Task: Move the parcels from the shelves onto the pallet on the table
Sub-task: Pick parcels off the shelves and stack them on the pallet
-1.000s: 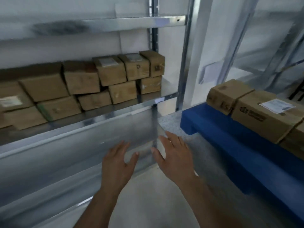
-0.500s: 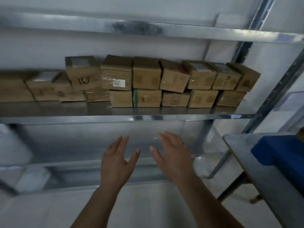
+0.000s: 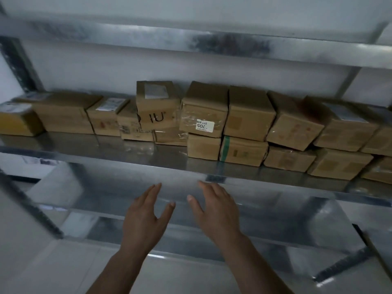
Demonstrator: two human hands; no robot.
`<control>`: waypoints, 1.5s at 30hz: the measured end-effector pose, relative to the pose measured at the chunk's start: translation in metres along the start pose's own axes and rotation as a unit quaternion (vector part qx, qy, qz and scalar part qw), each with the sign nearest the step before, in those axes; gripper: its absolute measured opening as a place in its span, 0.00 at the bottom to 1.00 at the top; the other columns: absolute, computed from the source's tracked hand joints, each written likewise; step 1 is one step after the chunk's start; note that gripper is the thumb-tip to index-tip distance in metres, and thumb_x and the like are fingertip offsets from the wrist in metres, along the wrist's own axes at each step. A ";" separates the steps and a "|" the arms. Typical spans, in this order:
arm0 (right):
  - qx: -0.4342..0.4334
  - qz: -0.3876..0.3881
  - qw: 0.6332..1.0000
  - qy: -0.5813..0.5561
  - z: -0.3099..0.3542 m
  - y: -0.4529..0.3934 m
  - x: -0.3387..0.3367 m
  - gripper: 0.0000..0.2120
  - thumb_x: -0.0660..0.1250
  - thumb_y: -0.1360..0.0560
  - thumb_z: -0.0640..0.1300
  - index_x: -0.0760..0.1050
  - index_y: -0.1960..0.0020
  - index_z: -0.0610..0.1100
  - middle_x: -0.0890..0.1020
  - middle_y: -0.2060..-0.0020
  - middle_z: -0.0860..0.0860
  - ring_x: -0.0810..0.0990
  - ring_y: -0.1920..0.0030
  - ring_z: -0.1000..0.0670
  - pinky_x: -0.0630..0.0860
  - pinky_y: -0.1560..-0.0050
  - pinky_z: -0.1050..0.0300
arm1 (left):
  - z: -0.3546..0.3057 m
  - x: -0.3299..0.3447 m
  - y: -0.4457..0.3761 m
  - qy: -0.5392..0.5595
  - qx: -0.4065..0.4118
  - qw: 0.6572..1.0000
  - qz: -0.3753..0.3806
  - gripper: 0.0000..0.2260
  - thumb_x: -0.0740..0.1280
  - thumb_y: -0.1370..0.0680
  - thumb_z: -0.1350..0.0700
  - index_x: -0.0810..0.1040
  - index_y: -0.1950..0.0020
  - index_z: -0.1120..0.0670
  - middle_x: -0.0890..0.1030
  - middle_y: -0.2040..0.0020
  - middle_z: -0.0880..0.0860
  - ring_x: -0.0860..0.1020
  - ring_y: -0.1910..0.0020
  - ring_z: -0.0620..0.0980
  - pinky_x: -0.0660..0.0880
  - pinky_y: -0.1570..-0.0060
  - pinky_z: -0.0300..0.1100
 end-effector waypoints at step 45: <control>0.248 -0.131 0.944 -0.176 0.104 -0.288 0.041 0.20 0.53 0.20 0.54 0.72 0.40 0.41 0.77 0.49 0.42 0.76 0.50 0.45 0.73 0.50 0.50 | 0.098 -0.062 -0.353 0.235 -0.013 0.961 0.144 0.25 0.55 0.20 0.41 0.63 0.26 0.49 0.67 0.29 0.57 0.68 0.33 0.57 0.65 0.34 0.51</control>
Point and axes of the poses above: each hand's wrist, its own y-axis away from the middle knuckle, its own x-axis out of the palm, z = x × y, the point moved 7 cm from there along -y, towards the middle knuckle
